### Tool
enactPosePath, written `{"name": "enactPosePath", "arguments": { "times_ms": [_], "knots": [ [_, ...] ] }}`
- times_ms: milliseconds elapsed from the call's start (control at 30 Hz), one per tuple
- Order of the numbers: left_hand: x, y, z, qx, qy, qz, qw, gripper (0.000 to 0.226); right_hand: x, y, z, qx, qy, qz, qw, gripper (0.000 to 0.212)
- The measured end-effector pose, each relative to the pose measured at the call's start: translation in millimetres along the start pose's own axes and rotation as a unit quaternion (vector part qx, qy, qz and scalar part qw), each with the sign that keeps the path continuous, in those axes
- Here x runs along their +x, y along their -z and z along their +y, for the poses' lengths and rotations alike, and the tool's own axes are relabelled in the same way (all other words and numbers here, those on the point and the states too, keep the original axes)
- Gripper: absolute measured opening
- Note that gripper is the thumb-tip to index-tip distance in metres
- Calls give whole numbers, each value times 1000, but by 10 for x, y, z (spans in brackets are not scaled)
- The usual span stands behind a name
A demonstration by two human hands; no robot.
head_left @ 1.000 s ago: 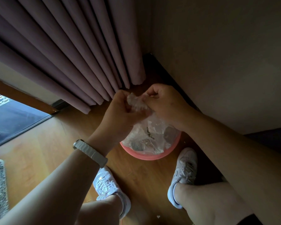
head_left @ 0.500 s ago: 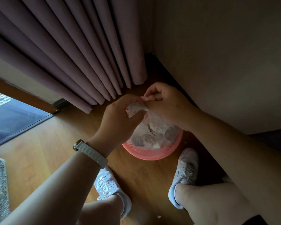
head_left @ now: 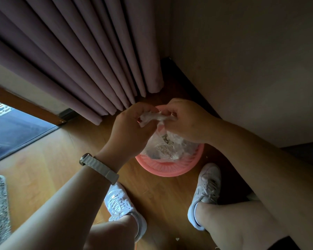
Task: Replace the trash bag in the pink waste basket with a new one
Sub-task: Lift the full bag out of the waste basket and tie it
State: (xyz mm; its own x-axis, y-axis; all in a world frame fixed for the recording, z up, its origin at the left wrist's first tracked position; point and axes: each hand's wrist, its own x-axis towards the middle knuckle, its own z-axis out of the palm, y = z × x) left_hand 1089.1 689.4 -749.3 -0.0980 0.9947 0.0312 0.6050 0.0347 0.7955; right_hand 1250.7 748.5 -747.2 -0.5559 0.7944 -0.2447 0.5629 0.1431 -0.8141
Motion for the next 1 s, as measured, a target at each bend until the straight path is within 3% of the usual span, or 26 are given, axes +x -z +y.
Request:
{"name": "enactPosePath", "arguments": {
  "times_ms": [133,300,500,600,700,800,867,1000],
  "knots": [
    [1,7,-42,26,-34,-19,999,21,-33,64,-35,74,-16,-38,996,19],
    [2,16,-60,62,-98,-12,993,21,-51,77,-9,93,-16,-68,993,6],
    [28,29,-112,25,-25,0,999,18,-51,38,-38,94,41,24,994,22],
    [24,28,-96,13,-4,-8,1000,14,-52,11,-76,113,74,57,989,18],
    [33,48,-108,-158,74,-50,983,24,-49,-19,-85,132,103,82,982,15],
    [39,85,-105,-404,165,-49,899,26,-50,1,-67,120,109,106,981,13],
    [38,109,-95,-456,193,-47,867,26,-49,15,-51,113,105,116,981,12],
    [70,105,-121,-440,216,-77,868,32,-60,1,-76,123,108,129,978,9]
  ]
}}
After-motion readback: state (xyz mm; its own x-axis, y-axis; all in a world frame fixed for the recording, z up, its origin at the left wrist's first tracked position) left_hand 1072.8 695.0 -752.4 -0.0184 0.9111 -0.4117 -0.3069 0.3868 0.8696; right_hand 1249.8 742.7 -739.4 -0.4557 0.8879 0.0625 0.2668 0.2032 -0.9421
